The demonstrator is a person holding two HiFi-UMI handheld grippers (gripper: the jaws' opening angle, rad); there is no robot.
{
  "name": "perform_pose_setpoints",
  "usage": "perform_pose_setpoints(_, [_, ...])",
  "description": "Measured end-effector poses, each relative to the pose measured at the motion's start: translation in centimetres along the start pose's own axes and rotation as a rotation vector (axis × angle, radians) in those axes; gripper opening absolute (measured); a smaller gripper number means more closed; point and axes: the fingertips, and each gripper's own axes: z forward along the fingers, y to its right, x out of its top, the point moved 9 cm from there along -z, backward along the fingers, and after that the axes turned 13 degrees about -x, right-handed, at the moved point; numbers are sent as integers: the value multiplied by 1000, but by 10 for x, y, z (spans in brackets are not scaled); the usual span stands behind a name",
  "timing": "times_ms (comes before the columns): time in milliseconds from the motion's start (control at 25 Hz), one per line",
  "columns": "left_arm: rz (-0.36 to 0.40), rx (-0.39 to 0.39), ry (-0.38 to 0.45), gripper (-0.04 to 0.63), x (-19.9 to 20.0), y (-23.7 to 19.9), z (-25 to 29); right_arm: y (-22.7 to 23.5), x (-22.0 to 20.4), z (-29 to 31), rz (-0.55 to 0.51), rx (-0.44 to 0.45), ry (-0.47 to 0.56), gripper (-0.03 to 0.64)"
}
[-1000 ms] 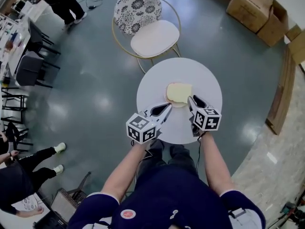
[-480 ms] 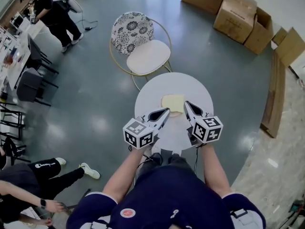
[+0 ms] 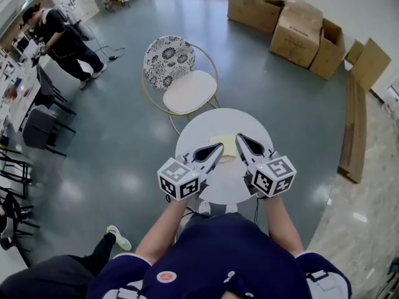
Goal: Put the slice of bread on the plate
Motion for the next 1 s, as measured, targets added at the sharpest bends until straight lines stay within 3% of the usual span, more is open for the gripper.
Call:
perform_pose_setpoints(360, [57,-45,36,6,29,18,3,-14,35,-18,-36,35,91,6])
perform_pose_setpoints(1000, [70,-58,69,6,40,27,3,-13,40,-22,-32,45,111,6])
